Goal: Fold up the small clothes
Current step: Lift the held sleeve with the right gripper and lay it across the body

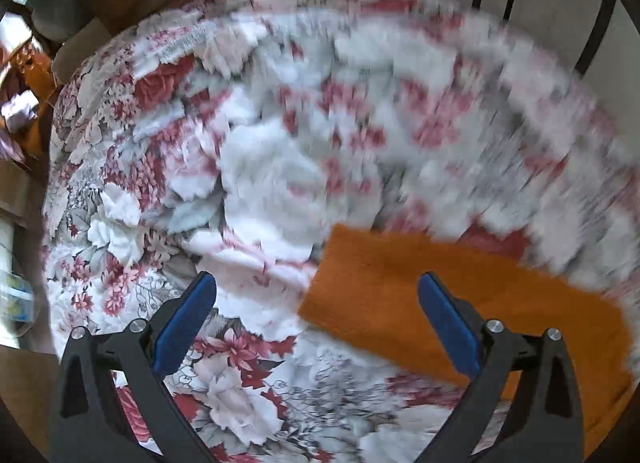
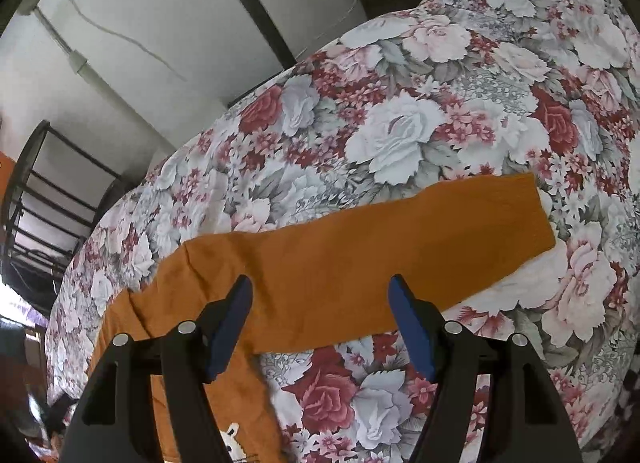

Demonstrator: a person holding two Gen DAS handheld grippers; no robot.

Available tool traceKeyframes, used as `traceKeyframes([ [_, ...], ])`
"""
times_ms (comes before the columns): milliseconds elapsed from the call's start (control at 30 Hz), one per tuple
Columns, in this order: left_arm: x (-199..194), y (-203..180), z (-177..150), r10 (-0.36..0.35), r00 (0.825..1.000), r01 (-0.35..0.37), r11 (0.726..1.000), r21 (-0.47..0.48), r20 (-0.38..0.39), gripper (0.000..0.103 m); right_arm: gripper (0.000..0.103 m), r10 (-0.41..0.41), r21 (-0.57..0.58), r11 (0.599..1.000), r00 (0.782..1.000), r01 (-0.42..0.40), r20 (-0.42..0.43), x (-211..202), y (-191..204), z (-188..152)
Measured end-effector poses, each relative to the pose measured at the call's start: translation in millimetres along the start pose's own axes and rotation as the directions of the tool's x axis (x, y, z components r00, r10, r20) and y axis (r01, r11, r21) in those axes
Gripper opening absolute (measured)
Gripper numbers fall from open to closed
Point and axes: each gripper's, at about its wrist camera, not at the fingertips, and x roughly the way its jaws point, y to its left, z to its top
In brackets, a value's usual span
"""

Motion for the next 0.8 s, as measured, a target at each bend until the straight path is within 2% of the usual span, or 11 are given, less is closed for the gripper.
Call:
traceKeyframes([
  [100, 41.5, -18.5, -8.7, 0.079, 0.987, -0.066, 0.993, 0.101, -0.137, 0.099, 0.071, 0.024, 0.058, 0.998, 0.999, -0.022, -0.027, 5.0, -11.6, 3.1],
  [233, 17.4, -35.2, 0.5, 0.102, 0.990, -0.096, 0.993, 0.061, -0.095, 0.098, 0.071, 0.009, 0.125, 0.992, 0.989, 0.010, -0.148, 31.7, -40.3, -5.0],
  [333, -48.5, -77.8, -1.1, -0.021, 0.998, 0.014, 0.993, 0.117, 0.055, 0.098, 0.070, -0.007, 0.108, 0.994, 0.998, 0.014, -0.068, 13.2, -44.5, -1.5],
  [400, -73.7, -116.5, -14.6, -0.095, 0.992, 0.075, 0.973, 0.220, 0.082, 0.098, 0.070, 0.021, 0.054, 0.998, 1.000, -0.021, -0.007, -1.4, -29.5, 0.4],
  [500, -88.8, -169.7, -70.2, -0.128, 0.989, 0.083, 0.901, 0.426, 0.077, 0.098, 0.070, -0.030, -0.121, 0.992, 1.000, 0.028, -0.009, 9.9, 11.8, -7.4],
  [533, -86.9, -199.1, -87.0, -0.099, 0.991, 0.042, 0.866, 0.499, 0.088, 0.098, 0.070, -0.044, -0.159, 0.986, 0.999, 0.042, -0.012, 14.9, 19.6, -10.3],
  [600, -78.6, -210.8, -122.4, -0.064, 0.988, -0.030, 0.813, 0.582, 0.140, 0.098, 0.070, -0.082, -0.240, 0.968, 0.997, 0.078, -0.004, 31.1, 39.2, -19.8],
  [700, -76.9, -244.8, -156.9, -0.066, 0.969, -0.121, 0.717, 0.686, 0.239, 0.098, 0.070, -0.094, -0.274, 0.959, 0.995, 0.079, -0.042, 55.0, 58.0, -24.9],
  [733, -74.1, -253.5, -163.8, -0.054, 0.966, -0.149, 0.686, 0.712, 0.254, 0.098, 0.070, -0.129, -0.286, 0.952, 0.990, 0.107, -0.058, 63.9, 62.0, -26.9],
  [767, -64.3, -267.1, -172.7, -0.012, 0.963, -0.200, 0.632, 0.749, 0.268, 0.099, 0.072, -0.183, -0.311, 0.940, 0.978, 0.144, -0.102, 81.3, 63.5, -31.2],
  [800, -51.1, -257.3, -180.4, 0.009, 0.961, -0.225, 0.606, 0.763, 0.277, 0.099, 0.075, -0.213, -0.327, 0.932, 0.967, 0.157, -0.143, 96.5, 61.0, -35.8],
])
